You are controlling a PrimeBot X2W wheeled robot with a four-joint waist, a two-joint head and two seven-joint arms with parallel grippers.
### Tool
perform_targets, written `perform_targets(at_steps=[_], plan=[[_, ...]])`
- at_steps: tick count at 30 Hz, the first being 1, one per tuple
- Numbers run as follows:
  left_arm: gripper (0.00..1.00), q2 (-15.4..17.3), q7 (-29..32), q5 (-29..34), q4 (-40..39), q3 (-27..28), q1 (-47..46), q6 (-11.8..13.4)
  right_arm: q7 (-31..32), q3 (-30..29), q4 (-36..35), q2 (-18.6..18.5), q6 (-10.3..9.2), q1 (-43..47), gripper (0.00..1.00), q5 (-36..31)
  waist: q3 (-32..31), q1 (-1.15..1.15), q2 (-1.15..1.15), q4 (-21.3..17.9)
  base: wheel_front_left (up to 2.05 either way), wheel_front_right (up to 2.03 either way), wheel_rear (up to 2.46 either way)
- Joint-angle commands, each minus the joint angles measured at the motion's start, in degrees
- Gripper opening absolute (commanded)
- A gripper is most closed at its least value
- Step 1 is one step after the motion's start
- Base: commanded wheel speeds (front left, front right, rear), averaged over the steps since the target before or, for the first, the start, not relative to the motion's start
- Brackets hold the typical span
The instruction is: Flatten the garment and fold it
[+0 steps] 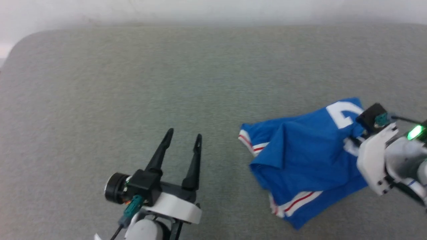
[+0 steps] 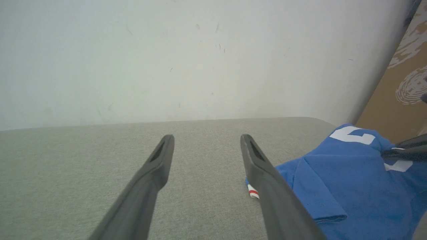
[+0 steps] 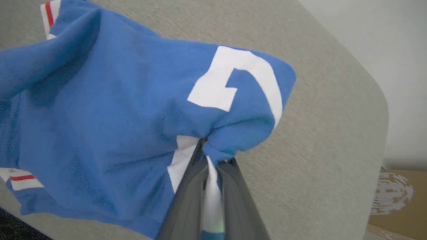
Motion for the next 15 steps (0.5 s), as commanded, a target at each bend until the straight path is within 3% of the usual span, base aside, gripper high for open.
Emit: perform_targets(at_steps=[1,8,15], plan=[[1.0,-0.05,-0.28,-0.54,0.23,-1.27,-2.14,0.42,0.87,1.33,-0.94,-3.02,-0.12,-2.71,0.0,-0.87,1.18,0.0,-0.01,-6.44,0.0,0.0,0.0],[1.0,-0.05,-0.28,-0.64,0.28,-4.66,-7.39,0.94,-1.19,3.65,2.04,-12.94,-0.12,-9.71,0.0,-1.48,7.72,0.0,-0.01,-11.34,0.0,0.0,0.0],[1.0,-0.05,-0.28,0.8,0.17,-5.11,-11.98,0.51,-10.32,-2.77,12.52,-16.51,-0.12,-11.87,0.0,-2.03,15.92,0.0,-0.01,-11.39,0.0,0.0,0.0]])
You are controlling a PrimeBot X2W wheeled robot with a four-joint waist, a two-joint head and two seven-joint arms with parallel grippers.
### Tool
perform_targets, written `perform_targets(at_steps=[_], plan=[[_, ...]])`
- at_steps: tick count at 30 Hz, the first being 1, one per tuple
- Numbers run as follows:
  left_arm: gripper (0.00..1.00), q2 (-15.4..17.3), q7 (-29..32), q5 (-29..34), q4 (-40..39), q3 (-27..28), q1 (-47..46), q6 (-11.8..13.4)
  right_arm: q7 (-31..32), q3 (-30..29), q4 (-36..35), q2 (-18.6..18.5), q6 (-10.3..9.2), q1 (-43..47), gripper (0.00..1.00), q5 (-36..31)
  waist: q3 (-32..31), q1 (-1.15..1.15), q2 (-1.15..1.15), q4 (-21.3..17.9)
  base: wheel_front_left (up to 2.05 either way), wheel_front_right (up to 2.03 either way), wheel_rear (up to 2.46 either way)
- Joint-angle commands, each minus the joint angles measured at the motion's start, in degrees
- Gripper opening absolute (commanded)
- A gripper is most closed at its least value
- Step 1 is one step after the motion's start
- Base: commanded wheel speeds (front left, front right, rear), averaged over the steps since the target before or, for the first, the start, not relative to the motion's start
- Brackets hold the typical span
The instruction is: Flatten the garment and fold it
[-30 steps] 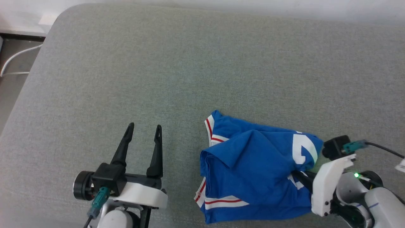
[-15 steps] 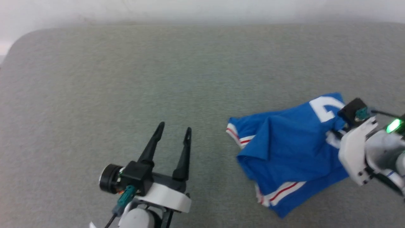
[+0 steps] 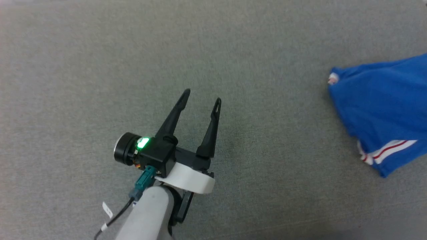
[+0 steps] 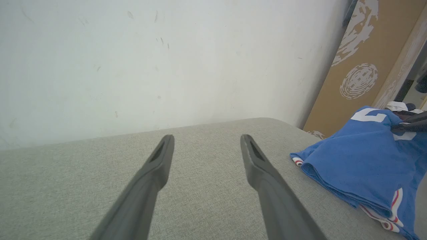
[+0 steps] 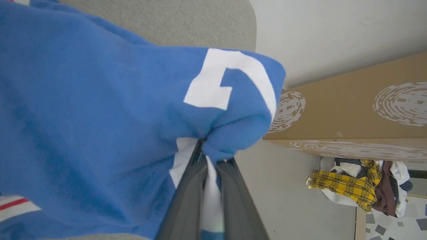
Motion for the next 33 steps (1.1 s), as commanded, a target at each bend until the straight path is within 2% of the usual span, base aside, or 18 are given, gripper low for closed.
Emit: perform_targets(at_steps=[1,9,15,16,17,18,26,33], plan=[[1.0,0.0,-0.27,0.54,0.12,0.1,-1.71,-0.09,-2.48,-2.24,3.09,0.02,-0.13,-0.78,0.0,-0.57,8.28,-0.01,-0.01,-0.96,0.0,0.0,0.0],[1.0,0.0,-0.27,0.9,0.06,0.25,-4.39,-0.07,-11.27,-10.81,16.65,-0.78,-0.13,-0.84,0.0,-3.37,13.8,-0.01,-0.01,2.24,0.0,0.0,0.0],[1.0,0.0,-0.27,0.94,0.08,0.96,-4.79,0.2,-13.95,-12.67,23.38,0.44,-0.13,-1.46,0.0,-4.83,14.44,-0.01,-0.01,3.49,0.0,0.0,0.0],[1.0,0.0,-0.27,0.89,0.14,1.05,-4.75,0.19,-14.5,-13.07,24.25,0.7,-0.13,-1.78,0.26,-5.05,14.25,-0.01,-0.01,3.6,0.0,0.0,0.0],[1.0,0.0,-0.27,0.83,0.2,1.13,-4.71,0.19,-14.97,-13.32,25.04,0.95,-0.13,-2.06,0.85,-5.3,13.94,-0.01,-0.01,3.68,0.0,0.0,0.0],[1.0,0.0,-0.27,0.77,0.27,1.2,-4.64,0.21,-15.16,-13.41,25.81,1.2,-0.13,-2.26,1.0,-5.5,13.43,-0.01,-0.01,3.73,0.0,0.0,0.0],[1.0,0.0,-0.27,0.01,0.8,2.72,-1.59,0.53,-15.43,-11.84,27.29,2.46,-0.13,-4.55,1.0,-6.07,4.7,-0.01,-0.01,2.73,0.0,0.0,0.0],[1.0,0.0,-0.27,-1.44,1.28,5.42,3.49,0.94,-17.8,-11.11,23.77,4.29,-0.13,-6.42,1.0,-5.14,-4.6,-0.01,-0.01,2.6,0.0,0.0,0.0]])
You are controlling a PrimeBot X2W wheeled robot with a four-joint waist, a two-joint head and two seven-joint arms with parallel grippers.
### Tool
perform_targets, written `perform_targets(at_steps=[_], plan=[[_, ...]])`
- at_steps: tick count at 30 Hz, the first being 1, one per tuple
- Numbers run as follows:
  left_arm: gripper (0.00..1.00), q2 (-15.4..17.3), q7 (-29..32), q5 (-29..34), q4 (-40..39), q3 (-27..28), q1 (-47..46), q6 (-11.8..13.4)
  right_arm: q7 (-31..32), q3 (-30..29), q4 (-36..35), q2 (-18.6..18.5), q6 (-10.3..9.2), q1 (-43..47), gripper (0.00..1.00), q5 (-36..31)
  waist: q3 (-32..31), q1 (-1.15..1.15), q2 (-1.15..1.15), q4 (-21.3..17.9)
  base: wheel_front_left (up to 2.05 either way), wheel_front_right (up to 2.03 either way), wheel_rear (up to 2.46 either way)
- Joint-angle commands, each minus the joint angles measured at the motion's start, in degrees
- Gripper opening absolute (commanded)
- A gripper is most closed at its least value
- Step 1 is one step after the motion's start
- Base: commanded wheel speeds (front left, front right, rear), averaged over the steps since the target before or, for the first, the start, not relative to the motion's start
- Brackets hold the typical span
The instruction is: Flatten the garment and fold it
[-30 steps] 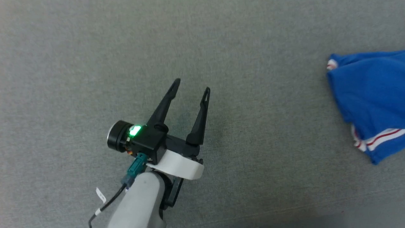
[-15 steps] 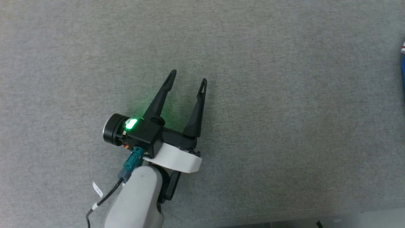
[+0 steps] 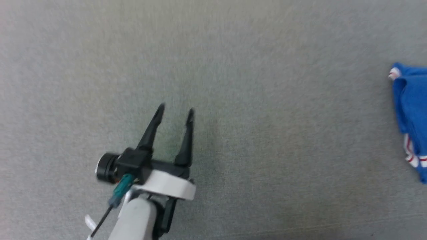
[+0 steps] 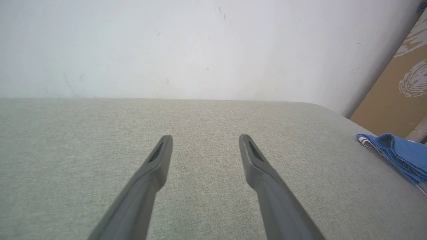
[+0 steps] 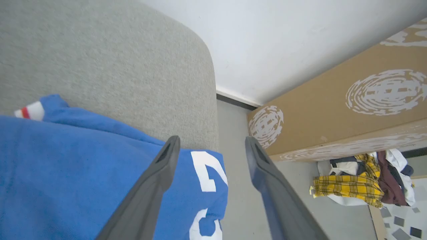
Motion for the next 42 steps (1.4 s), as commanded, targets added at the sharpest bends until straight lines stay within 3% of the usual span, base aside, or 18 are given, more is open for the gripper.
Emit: perform_targets(at_steps=[1,11,22,29,33,42], plan=[[1.0,-0.02,-0.27,-1.42,0.29,1.1,1.67,0.62,-1.08,-0.15,-1.3,0.87,-0.13,-0.91,1.0,0.65,-9.56,0.01,-0.01,-1.16,0.0,0.0,0.0],[1.0,-0.02,-0.27,-1.06,-0.03,9.48,9.07,1.96,-9.87,-4.96,-14.44,11.13,-0.13,4.38,1.0,1.8,-19.51,0.01,-0.01,0.71,0.0,0.0,0.0],[1.0,-0.02,-0.27,1.83,-0.5,12.01,14.17,3.01,-13.87,-16.11,-31.12,28.43,-0.13,23.95,1.0,-2.36,-23.11,0.01,-0.01,2.96,0.0,0.0,0.0],[1.0,-0.02,-0.27,1.92,1.04,11.47,16.24,3.81,-18.27,-18.07,-36.53,38.96,-0.13,35.15,1.0,-3.81,-24.15,0.01,-0.01,4.07,0.0,0.0,0.0],[1.0,-0.02,-0.27,1.87,2.17,11.29,17.14,3.72,-19.85,-17.14,-37.19,41.51,-0.13,39.15,1.0,-6.26,-24.86,0.01,-0.01,4.38,0.0,0.0,0.0],[1.0,-0.02,-0.27,2.0,4.63,11.27,18.47,3.62,-21.16,-16.73,-37.29,43.04,-0.13,44.06,1.0,-11.39,-26.12,0.01,-0.01,4.86,0.0,0.0,0.0]])
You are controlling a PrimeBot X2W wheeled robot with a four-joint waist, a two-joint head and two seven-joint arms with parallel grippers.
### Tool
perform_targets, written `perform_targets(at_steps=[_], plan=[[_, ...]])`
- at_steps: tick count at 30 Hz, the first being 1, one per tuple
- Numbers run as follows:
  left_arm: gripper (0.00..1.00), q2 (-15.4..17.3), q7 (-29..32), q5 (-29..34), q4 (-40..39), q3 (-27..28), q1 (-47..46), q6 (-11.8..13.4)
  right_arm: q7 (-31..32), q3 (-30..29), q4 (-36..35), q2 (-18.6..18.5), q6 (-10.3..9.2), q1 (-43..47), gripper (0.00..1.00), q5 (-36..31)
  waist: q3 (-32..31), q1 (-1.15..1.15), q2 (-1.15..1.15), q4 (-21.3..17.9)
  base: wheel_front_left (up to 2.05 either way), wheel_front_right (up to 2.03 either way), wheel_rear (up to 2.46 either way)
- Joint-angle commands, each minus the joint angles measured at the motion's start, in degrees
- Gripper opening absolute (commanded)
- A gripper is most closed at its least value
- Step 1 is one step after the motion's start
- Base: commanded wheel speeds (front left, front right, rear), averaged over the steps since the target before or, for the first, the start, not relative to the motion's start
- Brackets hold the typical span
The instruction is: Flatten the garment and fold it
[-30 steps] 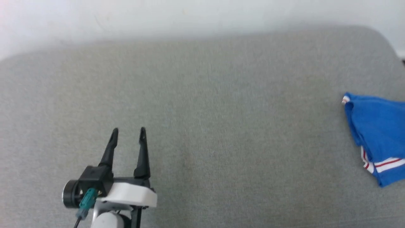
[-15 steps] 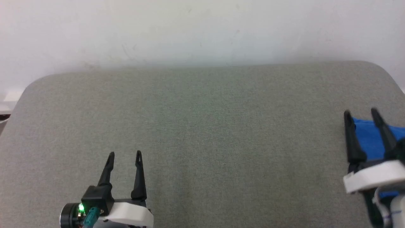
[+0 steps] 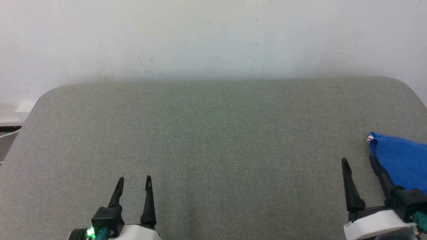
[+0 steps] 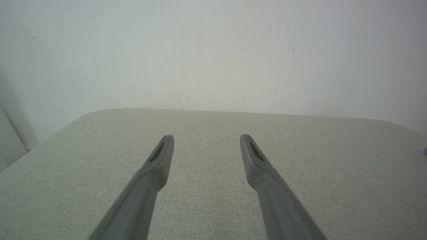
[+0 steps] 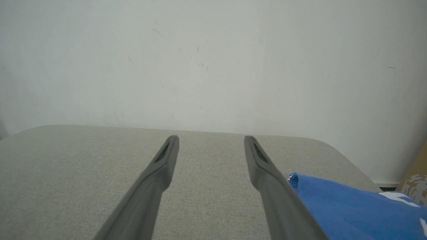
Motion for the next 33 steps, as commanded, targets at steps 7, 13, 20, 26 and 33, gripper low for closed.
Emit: perform_targets(at_steps=[7,13,20,26,33], plan=[[1.0,-0.02,-0.27,0.93,0.79,0.14,0.88,0.08,-0.7,0.32,0.02,0.78,-0.11,1.22,1.0,-2.41,-0.01,0.01,-0.01,0.28,0.0,0.0,0.0],[0.0,0.01,0.12,0.7,0.63,0.16,0.14,-0.01,-0.36,0.13,0.09,0.73,0.01,0.53,0.0,-2.53,0.24,0.01,-0.01,0.32,0.0,0.0,0.0],[0.0,0.01,0.59,0.87,0.39,0.27,-0.02,-0.14,0.19,0.21,0.01,0.77,0.01,0.35,0.0,-2.66,0.37,0.01,-0.01,0.27,0.0,0.0,0.0],[0.0,0.01,1.29,1.14,0.01,0.45,-0.26,-0.34,0.82,0.37,-0.11,0.88,0.0,0.1,0.0,-2.86,0.55,0.01,-0.01,0.19,0.0,0.0,0.0],[0.0,0.01,1.99,1.4,-0.36,0.64,-0.5,-0.54,1.45,0.53,-0.23,1.0,0.0,-0.16,0.0,-3.05,0.74,0.01,-0.01,0.11,0.0,0.0,0.0]])
